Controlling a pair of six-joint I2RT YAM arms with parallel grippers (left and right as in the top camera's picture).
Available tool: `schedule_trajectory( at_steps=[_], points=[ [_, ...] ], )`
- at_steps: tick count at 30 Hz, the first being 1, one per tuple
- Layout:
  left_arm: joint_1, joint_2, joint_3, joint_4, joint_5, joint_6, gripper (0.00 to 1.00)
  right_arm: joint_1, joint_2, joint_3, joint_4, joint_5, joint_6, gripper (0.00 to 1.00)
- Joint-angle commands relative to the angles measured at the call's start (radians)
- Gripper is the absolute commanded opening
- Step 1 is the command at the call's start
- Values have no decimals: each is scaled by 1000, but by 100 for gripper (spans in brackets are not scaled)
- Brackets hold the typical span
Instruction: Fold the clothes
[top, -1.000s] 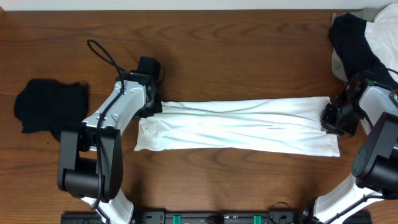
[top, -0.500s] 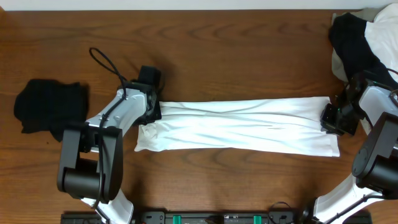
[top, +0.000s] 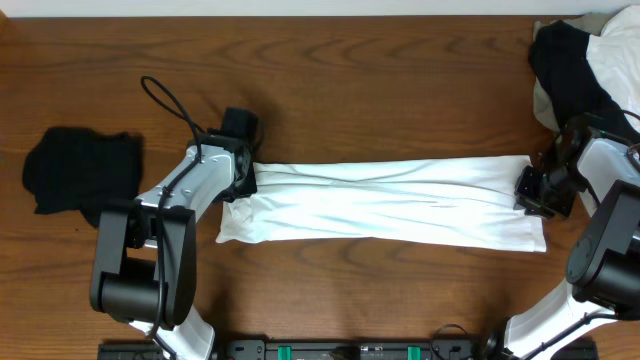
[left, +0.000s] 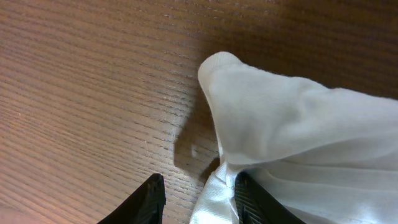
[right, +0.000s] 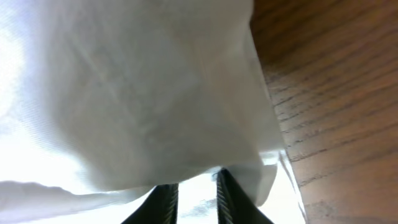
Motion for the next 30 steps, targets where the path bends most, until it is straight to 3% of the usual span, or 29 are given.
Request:
schedule_trajectory(
  at_steps=[1, 9, 19, 30],
  points=[
    [0, 27, -33, -4, 19, -2, 40, -17, 23, 46, -26, 4, 5, 27],
    [0, 27, -33, -7, 19, -2, 40, -76, -13, 205, -142, 4, -31, 39],
    [0, 27, -33, -7, 19, -2, 40, -88, -9, 127, -120, -116, -127, 63],
    [0, 27, -33, -7, 19, -2, 40, -88, -9, -13, 27, -115, -130, 66]
  ],
)
